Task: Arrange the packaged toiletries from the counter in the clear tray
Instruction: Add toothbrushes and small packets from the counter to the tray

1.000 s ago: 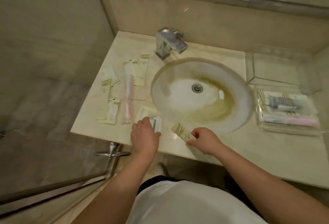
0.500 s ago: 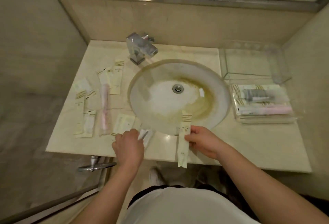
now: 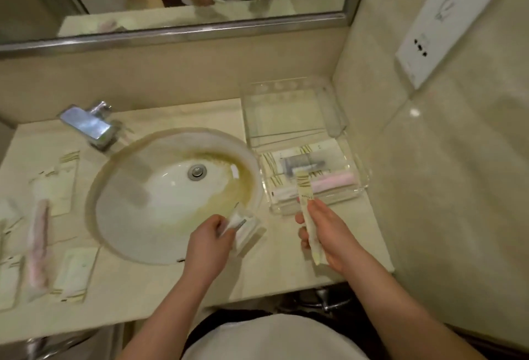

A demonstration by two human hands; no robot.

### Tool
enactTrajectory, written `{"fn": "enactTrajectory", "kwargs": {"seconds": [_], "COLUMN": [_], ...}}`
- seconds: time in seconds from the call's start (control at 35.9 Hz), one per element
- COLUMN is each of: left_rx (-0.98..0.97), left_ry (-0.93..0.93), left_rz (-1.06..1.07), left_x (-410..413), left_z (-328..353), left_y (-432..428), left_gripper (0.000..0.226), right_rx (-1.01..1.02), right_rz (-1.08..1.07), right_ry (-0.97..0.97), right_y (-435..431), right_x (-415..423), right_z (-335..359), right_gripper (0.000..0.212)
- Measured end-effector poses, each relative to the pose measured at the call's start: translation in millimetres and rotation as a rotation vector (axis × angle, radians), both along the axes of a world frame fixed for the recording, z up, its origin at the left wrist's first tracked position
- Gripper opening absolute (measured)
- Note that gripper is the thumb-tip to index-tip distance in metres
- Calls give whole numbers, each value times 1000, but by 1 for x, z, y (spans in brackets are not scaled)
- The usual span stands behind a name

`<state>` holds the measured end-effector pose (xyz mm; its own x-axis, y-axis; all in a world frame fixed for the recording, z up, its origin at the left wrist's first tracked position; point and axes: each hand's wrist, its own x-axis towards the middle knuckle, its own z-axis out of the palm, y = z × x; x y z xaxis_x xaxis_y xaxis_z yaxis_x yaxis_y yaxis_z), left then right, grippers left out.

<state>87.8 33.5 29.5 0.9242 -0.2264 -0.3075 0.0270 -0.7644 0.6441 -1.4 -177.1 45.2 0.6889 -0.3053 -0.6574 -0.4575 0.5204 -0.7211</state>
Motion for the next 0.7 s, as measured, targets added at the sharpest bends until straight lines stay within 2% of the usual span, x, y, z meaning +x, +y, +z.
{"fn": "enactTrajectory", "kwargs": {"seconds": [0.06, 0.11, 0.17, 0.36, 0.45, 0.53, 0.7], "left_rx": [-16, -19, -12, -11, -16, -43, -89], "left_ry": [6, 5, 2, 6, 6, 2, 8], "left_rz": [-25, -66, -91, -142, -149, -141, -154], "left_x": [-2, -4, -3, 17, 29, 42, 60], "left_z": [1, 2, 4, 6, 5, 5, -1], "left_y": [-16, -28, -38, -56, -60, -66, -77], "left_gripper": [22, 20, 17, 15, 15, 15, 17], "right_rx": [27, 87, 58, -241, -396, -678, -1013], "right_rz": [-29, -47, -47, 213, 336, 404, 651], "right_ry": [1, -2, 11, 58, 55, 130, 218], "right_y": [-19, -36, -48, -76, -89, -108, -139], "right_x": [-4, -8, -8, 19, 38, 59, 111], "right_z": [1, 1, 2, 5, 13, 20, 27], "right_gripper": [26, 35, 43, 43, 29, 15, 33]}}
